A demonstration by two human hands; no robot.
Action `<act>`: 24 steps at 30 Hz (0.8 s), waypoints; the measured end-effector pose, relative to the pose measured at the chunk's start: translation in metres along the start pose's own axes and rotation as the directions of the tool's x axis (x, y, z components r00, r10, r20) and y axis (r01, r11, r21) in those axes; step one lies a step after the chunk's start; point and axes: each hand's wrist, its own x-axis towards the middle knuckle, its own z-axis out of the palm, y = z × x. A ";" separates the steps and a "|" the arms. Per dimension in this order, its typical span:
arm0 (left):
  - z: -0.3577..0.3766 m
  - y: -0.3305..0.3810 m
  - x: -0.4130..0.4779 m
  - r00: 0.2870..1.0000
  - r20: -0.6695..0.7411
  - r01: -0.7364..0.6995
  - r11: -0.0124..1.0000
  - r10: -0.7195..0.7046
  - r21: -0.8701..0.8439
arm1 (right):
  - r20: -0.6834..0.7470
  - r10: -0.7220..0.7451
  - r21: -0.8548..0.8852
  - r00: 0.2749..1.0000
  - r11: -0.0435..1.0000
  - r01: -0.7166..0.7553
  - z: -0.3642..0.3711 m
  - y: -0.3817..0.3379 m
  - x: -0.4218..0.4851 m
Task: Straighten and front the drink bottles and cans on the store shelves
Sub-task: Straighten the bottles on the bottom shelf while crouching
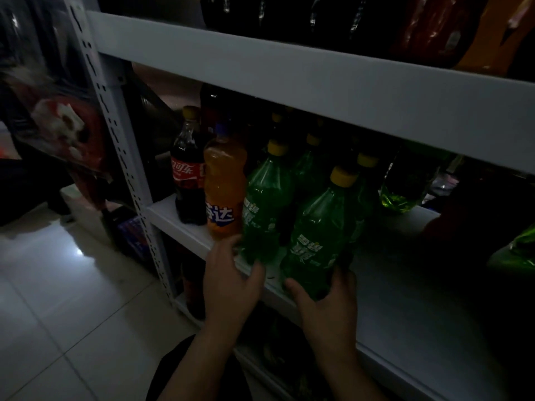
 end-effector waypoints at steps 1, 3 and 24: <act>0.001 0.001 0.006 1.000 -0.008 0.028 0.999 -0.028 -0.027 | 0.003 0.000 -0.011 1.000 1.000 0.000 0.000 -0.001 0.000; 0.005 0.007 0.016 0.999 0.037 0.031 0.999 -0.029 -0.044 | 0.001 -0.015 -0.033 1.000 0.999 0.015 -0.001 -0.002 0.001; 0.013 0.003 0.008 1.000 -0.001 0.018 0.995 -0.018 0.100 | 0.010 -0.049 -0.022 0.999 0.999 0.049 0.003 -0.006 0.004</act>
